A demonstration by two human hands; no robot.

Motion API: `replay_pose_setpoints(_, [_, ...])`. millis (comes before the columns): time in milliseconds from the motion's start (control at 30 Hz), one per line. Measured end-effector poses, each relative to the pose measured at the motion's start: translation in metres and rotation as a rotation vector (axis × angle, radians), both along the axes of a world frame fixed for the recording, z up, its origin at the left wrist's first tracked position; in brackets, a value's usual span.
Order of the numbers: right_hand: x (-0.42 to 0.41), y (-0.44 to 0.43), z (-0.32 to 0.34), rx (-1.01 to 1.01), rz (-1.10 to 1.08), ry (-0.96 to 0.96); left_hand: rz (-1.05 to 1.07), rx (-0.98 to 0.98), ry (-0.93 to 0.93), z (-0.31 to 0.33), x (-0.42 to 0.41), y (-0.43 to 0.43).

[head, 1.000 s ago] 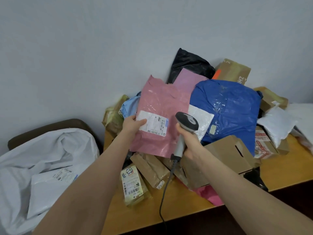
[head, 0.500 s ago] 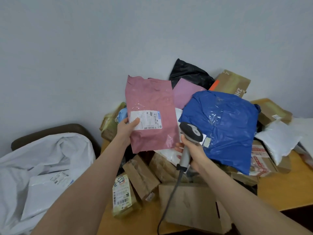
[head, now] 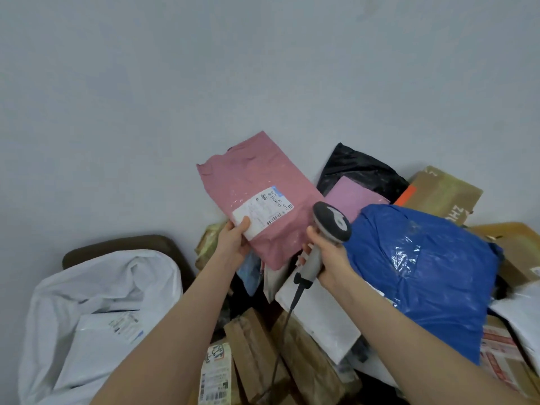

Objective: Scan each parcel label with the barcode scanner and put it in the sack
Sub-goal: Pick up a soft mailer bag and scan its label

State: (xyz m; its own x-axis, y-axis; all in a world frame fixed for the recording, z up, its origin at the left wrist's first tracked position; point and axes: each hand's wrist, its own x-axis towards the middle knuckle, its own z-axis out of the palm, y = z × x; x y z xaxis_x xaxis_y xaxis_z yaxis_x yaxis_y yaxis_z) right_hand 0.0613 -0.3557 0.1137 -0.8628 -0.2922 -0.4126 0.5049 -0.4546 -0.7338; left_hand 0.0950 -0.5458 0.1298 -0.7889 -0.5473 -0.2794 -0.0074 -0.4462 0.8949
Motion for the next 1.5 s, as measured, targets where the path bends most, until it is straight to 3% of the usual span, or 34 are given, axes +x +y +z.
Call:
replay_pose_setpoints(200, [-0.023, -0.033, 0.02, 0.1, -0.019, 0.095, -0.109, 0.096, 0.086, 0.009, -0.006, 0.001])
replay_pose_setpoints(400, [-0.032, -0.045, 0.024, 0.185, -0.083, 0.099, -0.274, 0.04, 0.131, 0.007, -0.004, 0.005])
replay_pose_setpoints(667, [-0.037, -0.047, 0.03, 0.256, -0.128, 0.11, -0.246, 0.001, 0.072, 0.008, 0.007, 0.004])
replay_pose_setpoints(800, [-0.031, -0.047, 0.026, 0.346, -0.092, 0.128, -0.135, -0.017, 0.001, 0.011, 0.017, -0.001])
replay_pose_setpoints(967, [-0.021, -0.04, 0.024, 0.439, -0.048, 0.183, 0.383, -0.015, 0.013, 0.022, 0.026, -0.042])
replay_pose_setpoints(1100, [-0.012, -0.036, 0.023, 0.427, 0.009, 0.236, 0.258, -0.341, -0.203, 0.035, 0.041, -0.061])
replay_pose_setpoints(1367, [-0.005, -0.032, 0.027, 0.498, 0.046, 0.325, -0.013, -0.347, -0.399, 0.048, 0.062, -0.08])
replay_pose_setpoints(1500, [0.0, -0.033, 0.025, 0.453, 0.029, 0.29, 0.065, -0.313, -0.32, 0.054, 0.068, -0.078])
